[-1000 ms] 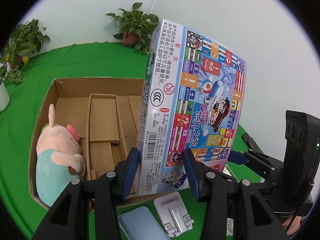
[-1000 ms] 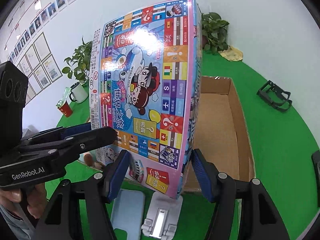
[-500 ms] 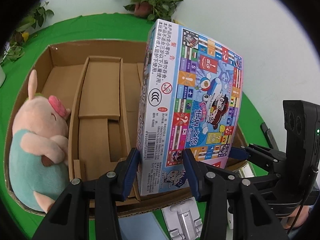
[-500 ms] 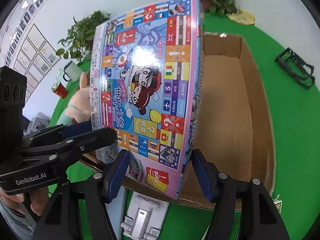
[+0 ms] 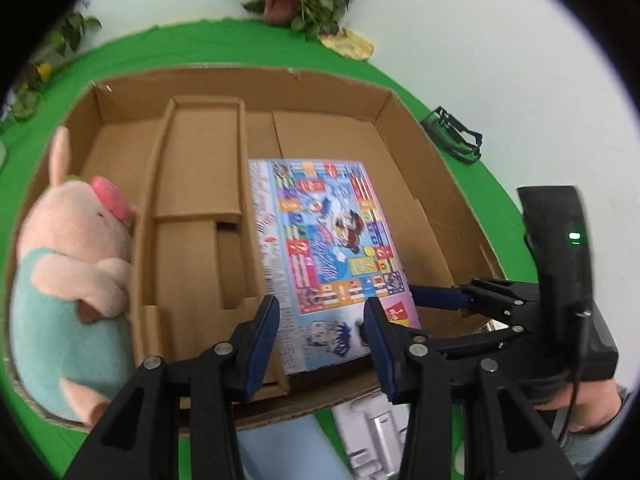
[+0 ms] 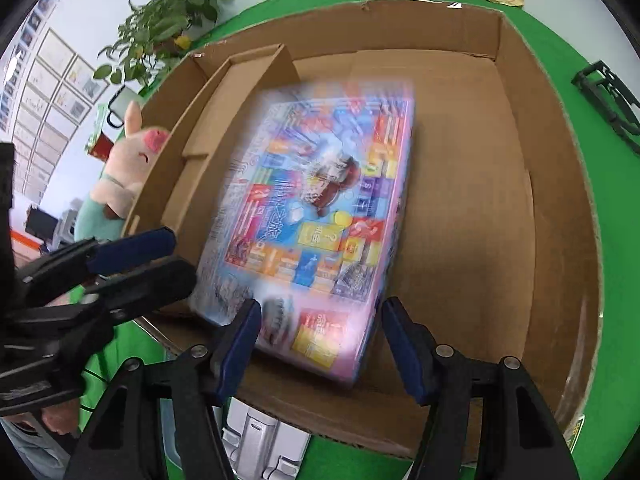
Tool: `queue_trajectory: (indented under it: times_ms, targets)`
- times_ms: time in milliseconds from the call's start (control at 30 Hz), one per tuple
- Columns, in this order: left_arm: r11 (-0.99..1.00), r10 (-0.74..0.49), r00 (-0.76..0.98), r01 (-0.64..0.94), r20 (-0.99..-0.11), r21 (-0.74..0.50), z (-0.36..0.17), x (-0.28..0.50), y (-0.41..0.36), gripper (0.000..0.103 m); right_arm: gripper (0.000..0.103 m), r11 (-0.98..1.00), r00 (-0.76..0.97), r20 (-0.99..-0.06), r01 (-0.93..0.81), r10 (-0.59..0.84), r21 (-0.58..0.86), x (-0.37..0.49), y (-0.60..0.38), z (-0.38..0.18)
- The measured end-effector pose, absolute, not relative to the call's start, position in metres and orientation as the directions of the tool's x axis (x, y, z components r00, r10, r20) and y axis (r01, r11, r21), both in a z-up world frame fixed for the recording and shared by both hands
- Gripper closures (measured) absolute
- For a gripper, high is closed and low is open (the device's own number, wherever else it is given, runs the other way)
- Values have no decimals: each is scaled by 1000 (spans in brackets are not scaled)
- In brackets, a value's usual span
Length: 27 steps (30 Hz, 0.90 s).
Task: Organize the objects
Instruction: 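Lower the board-game box flat into the cardboard box and open the left gripper, then pull the left gripper back out of the cardboard box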
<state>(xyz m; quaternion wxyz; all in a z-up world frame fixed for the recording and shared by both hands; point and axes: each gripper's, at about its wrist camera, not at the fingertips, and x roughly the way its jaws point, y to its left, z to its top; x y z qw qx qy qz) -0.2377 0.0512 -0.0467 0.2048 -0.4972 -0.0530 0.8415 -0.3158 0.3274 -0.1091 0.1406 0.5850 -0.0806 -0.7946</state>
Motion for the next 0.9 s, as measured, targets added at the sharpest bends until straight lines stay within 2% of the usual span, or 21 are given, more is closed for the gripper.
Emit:
queue_trajectory:
  times_ms: [167, 267, 367, 467, 667, 767, 867, 900]
  targets:
    - [-940, 325, -477, -255, -817, -226, -47, -228, 23, 61, 41, -945, -314, -891, 102, -327, 311, -316, 333, -104]
    - [-949, 307, -460, -219, -833, -229, -56, -224, 12, 61, 41, -949, -355, -881, 74, -313, 307, -322, 336, -94]
    - [-947, 312, -455, -216, -834, -236, -59, -215, 13, 61, 54, -952, -355, -884, 77, -305, 297, -330, 326, -91]
    - [-944, 328, -453, -187, -829, -271, -61, -210, 3, 59, 54, -967, -361, -897, 89, -255, 239, -330, 318, -92]
    - [-954, 295, -456, -187, -840, -234, -63, -211, 9, 59, 52, -964, -371, -891, 86, -264, 250, -325, 319, -92]
    - [-960, 273, -461, -186, -845, -209, -61, -214, 14, 59, 47, -963, -375, -887, 77, -269, 259, -323, 313, -92]
    - [-961, 267, -485, -201, -833, -191, -56, -211, 15, 59, 40, -965, -398, -880, 74, -260, 252, -317, 307, -91]
    - [-962, 263, -503, -205, -823, -182, -51, -206, 12, 57, 31, -967, -416, -874, 74, -252, 244, -312, 306, -88]
